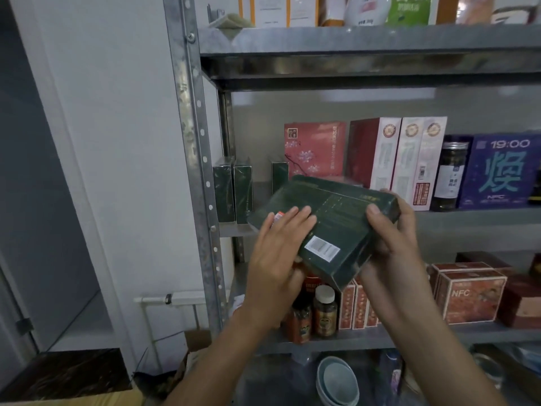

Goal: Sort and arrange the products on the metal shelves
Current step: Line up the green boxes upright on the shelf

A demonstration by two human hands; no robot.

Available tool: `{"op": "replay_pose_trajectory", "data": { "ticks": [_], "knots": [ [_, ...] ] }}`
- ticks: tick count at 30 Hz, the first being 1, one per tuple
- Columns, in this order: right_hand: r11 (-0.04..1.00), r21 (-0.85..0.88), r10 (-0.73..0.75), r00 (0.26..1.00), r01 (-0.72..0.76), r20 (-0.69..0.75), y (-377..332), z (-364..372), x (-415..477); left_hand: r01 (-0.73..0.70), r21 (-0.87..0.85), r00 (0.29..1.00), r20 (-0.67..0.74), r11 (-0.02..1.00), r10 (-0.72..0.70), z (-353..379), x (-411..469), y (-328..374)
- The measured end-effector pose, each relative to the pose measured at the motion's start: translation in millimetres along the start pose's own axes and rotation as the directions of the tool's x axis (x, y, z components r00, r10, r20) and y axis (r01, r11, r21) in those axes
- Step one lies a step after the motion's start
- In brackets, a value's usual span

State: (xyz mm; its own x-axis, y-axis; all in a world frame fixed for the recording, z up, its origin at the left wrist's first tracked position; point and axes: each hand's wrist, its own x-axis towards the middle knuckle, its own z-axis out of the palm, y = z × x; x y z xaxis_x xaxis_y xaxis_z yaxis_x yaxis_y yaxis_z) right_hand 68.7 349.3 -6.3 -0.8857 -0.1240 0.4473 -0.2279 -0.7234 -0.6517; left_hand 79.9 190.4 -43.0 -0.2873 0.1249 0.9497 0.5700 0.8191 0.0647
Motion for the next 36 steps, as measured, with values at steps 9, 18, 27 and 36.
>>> {"op": "replay_pose_trajectory", "data": {
  "ticks": [9, 18, 27, 36],
  "knots": [
    [0.628, -0.742, -0.142, 0.972, 0.236, 0.189, -10.2, -28.4, 24.3, 0.519, -0.797, 0.719, 0.212, 0.308, -0.662, -25.1, 21.7, 5.3],
    [0.591, -0.754, -0.003, 0.935, 0.288, 0.355, -23.8, -26.2, 29.0, 0.507, -0.836, 0.586, 0.514, -0.211, -0.627, -28.1, 30.2, -14.7],
    [0.713, -0.586, -0.278, 0.922, 0.385, 0.268, -1.0, -1.2, 20.5, 0.645, -0.762, 0.616, 0.478, 0.052, -0.626, -30.9, 37.8, -34.1],
    [0.593, -0.593, -0.498, 0.827, 0.545, 0.261, 17.1, 15.9, 26.7, 0.384, 0.189, 0.918, 0.023, 0.904, -0.395, -39.5, 62.9, -92.1]
  ]
}}
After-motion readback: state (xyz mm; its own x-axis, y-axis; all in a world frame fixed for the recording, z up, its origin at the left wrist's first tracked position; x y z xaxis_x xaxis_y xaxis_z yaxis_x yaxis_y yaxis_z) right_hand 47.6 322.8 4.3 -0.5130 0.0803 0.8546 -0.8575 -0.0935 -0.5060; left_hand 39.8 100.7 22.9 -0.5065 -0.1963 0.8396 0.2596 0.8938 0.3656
